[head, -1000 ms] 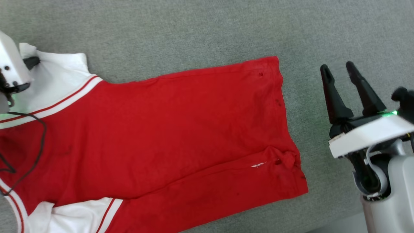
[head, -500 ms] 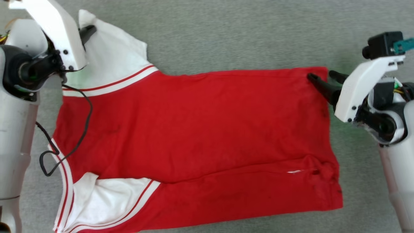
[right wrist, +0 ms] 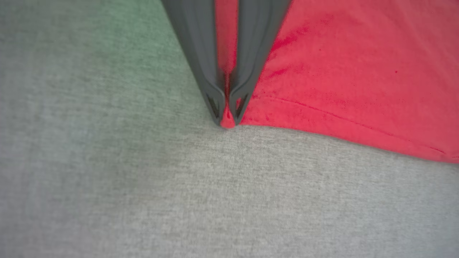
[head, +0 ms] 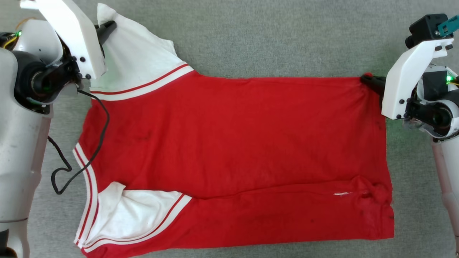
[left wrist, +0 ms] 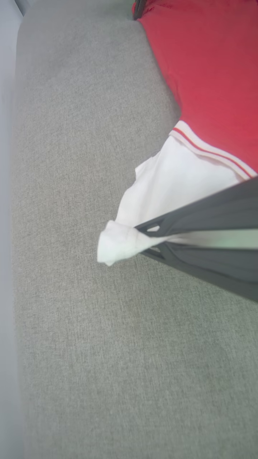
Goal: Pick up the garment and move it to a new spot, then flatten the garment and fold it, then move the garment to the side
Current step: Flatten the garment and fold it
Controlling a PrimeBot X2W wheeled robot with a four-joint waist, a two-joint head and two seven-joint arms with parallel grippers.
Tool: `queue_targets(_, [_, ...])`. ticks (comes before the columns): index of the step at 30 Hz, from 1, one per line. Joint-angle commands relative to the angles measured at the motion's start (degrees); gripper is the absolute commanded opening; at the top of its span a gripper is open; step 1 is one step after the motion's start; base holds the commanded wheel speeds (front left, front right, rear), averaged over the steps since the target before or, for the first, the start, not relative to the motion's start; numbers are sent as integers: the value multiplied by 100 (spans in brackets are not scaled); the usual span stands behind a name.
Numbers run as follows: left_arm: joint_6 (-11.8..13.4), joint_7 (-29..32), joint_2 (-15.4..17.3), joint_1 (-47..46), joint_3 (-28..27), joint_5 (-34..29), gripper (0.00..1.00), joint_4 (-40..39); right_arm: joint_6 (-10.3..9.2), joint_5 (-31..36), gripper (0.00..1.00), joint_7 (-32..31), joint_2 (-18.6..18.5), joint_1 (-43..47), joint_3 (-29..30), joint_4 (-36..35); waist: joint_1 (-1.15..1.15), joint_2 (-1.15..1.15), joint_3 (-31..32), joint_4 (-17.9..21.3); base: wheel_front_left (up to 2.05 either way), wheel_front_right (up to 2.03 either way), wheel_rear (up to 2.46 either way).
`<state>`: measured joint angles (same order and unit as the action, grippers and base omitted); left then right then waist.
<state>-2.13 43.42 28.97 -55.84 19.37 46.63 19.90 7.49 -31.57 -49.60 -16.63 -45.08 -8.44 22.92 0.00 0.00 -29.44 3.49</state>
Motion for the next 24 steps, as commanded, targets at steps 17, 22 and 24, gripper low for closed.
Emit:
queue_targets(17, [292, -1290, 213, 2787, -571, 298, 0, -1228, -1, 82, 0, 694, 29, 1869, 540, -1279, 0, 0, 1510, -178, 0, 0, 0])
queue_targets(22, [582, -1629, 63, 4207, -754, 539, 0, -1521, -1, 23, 0, 844, 128, 2668, 609, -1425, 0, 0, 1712, -126, 0, 0, 0])
queue_targets(24, [648, -1735, -53, 4630, -775, 646, 0, -1526, -1, 51, 0, 949, 142, 2950, 660, -1420, 0, 0, 1758, -130, 0, 0, 0])
